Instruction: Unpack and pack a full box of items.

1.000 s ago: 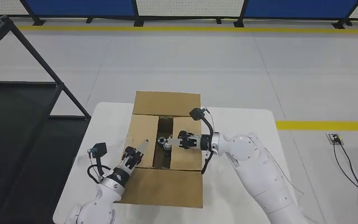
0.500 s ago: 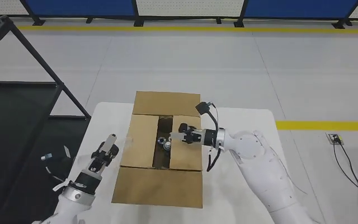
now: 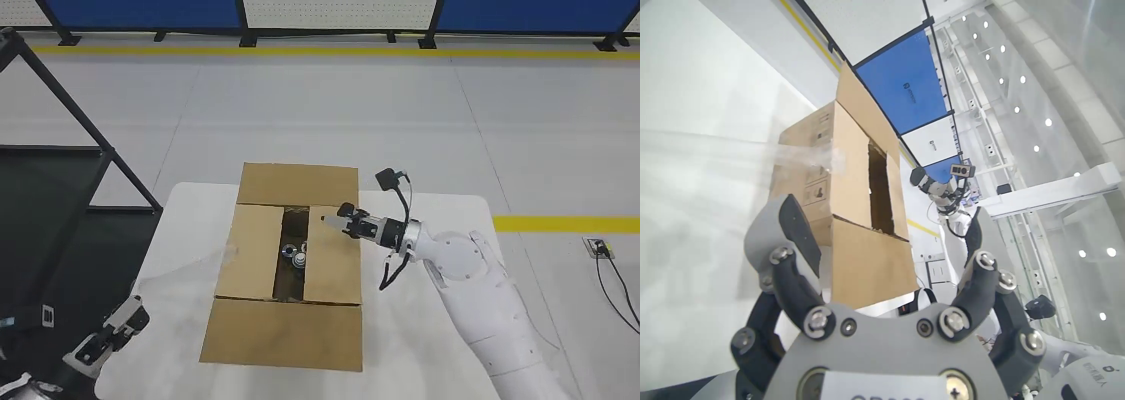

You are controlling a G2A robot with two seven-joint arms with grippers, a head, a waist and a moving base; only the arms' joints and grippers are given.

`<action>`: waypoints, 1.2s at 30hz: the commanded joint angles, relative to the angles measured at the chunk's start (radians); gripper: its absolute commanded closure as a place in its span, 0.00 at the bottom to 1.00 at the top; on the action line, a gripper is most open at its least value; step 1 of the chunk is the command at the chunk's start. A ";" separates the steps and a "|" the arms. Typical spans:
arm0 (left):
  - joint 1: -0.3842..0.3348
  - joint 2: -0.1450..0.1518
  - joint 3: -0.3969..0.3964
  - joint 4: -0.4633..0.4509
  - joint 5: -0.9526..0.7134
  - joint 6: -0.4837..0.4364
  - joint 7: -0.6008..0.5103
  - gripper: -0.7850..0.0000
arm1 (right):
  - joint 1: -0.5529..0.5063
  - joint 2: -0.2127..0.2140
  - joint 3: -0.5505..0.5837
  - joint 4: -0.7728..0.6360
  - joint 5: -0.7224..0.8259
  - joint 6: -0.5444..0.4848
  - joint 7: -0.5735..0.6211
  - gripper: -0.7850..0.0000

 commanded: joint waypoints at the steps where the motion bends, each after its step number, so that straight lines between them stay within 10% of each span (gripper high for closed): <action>1: -0.001 0.000 0.002 -0.001 -0.001 0.001 0.002 0.00 | 0.000 0.000 0.000 0.000 0.000 0.000 0.000 0.00; 21: 0.047 0.024 0.014 0.020 0.008 -0.071 -0.183 0.00 | 0.180 -0.043 -0.049 0.395 -0.090 0.015 -0.430 0.00; 36: 0.084 0.046 0.043 0.024 0.035 -0.105 -0.256 0.00 | 0.333 -0.131 -0.134 0.739 0.018 -0.070 -0.380 0.00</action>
